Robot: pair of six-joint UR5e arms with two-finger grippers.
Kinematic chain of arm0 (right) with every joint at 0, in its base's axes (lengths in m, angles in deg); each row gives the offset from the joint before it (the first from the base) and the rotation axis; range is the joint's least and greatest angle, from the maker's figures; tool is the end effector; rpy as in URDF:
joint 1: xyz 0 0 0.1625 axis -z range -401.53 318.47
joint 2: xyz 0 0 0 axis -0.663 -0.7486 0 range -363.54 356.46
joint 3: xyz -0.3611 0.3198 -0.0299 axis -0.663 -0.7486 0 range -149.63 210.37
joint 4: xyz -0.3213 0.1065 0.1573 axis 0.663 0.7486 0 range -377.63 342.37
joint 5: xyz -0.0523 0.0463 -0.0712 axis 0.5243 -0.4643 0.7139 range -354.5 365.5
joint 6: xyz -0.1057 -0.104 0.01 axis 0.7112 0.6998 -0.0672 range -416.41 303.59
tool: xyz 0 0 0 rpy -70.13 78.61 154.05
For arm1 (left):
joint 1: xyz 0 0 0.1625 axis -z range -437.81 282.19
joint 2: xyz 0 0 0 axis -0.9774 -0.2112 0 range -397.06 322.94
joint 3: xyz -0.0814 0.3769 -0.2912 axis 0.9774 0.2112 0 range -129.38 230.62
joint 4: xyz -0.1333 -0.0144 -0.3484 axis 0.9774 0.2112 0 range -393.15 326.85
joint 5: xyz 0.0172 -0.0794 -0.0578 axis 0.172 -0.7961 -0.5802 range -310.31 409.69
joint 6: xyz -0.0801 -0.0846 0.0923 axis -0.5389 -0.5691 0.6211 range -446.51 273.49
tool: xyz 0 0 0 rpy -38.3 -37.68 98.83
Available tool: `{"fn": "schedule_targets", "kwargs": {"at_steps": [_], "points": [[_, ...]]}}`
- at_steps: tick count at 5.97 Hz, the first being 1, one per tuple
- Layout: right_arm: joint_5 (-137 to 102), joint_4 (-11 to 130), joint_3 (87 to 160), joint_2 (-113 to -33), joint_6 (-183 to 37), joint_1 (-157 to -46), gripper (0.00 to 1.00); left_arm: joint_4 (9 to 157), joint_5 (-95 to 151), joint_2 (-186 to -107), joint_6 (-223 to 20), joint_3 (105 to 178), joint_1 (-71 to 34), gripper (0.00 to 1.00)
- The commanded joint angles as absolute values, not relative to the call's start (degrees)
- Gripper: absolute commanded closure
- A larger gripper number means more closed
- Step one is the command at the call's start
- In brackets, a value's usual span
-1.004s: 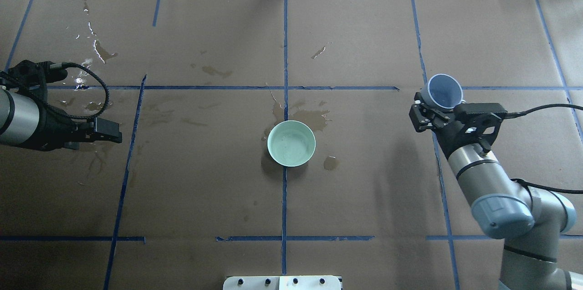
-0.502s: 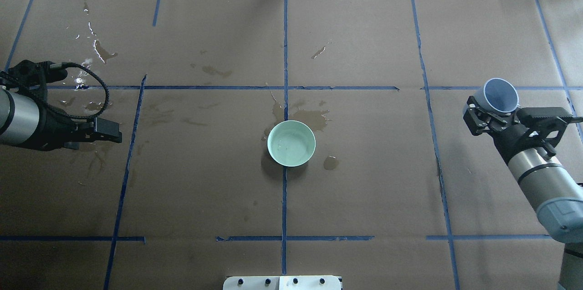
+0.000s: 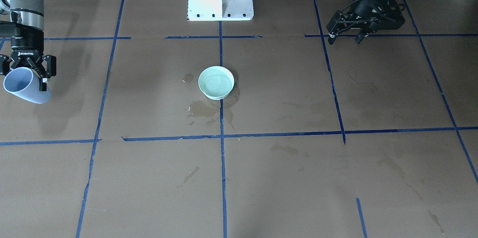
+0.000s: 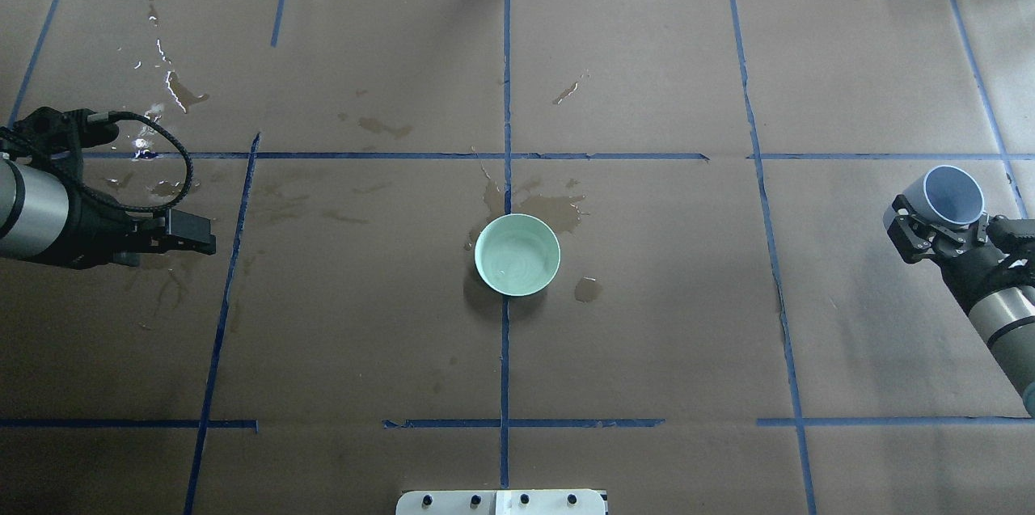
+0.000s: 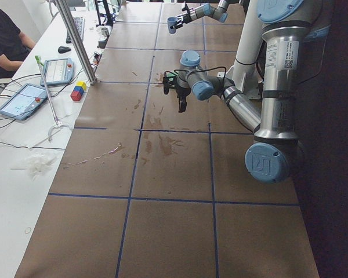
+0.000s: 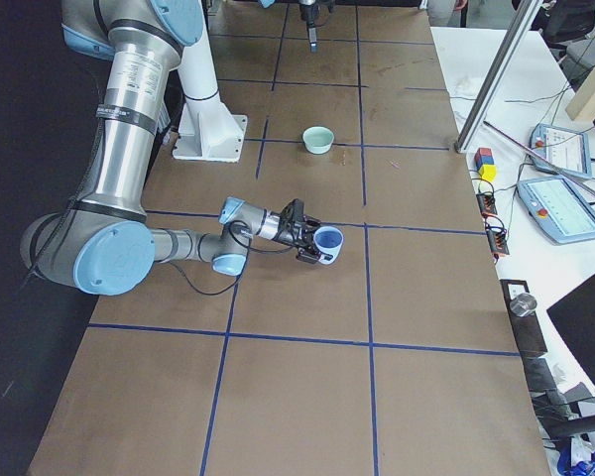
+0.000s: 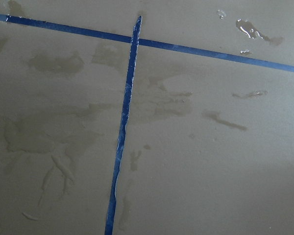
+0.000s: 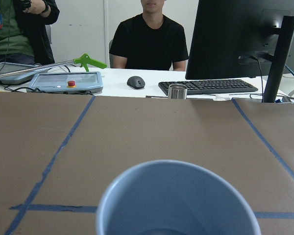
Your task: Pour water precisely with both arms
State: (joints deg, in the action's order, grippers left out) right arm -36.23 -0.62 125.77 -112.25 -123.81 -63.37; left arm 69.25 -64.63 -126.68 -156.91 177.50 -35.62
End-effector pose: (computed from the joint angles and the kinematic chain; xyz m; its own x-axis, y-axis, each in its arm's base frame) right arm -0.2062 -0.3458 0.6643 0.7575 0.0281 0.6523 -0.6007 0.4214 0.6794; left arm 0.2812 -0.3521 0.4523 0.5871 -0.1196 -0.8006 0.1966 0.9805 -0.0023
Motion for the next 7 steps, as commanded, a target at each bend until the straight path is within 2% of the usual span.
{"fn": "schedule_targets", "kwargs": {"at_steps": [1, 4, 7], "points": [[-36.2, -1.5, 122.8, -112.1, -124.4, -63.0, 0.98, 69.2, -64.7, -126.7, -156.9, 177.6, -35.6, 0.0], [-36.3, -1.5, 121.8, -111.9, -124.5, -62.1, 0.95, 69.2, -64.7, -127.1, -156.9, 177.7, -35.5, 0.0], [-36.4, -1.5, 121.2, -112.0, -124.5, -61.0, 0.79, 69.2, -64.7, -127.1, -156.9, 177.7, -35.5, 0.0]]}}
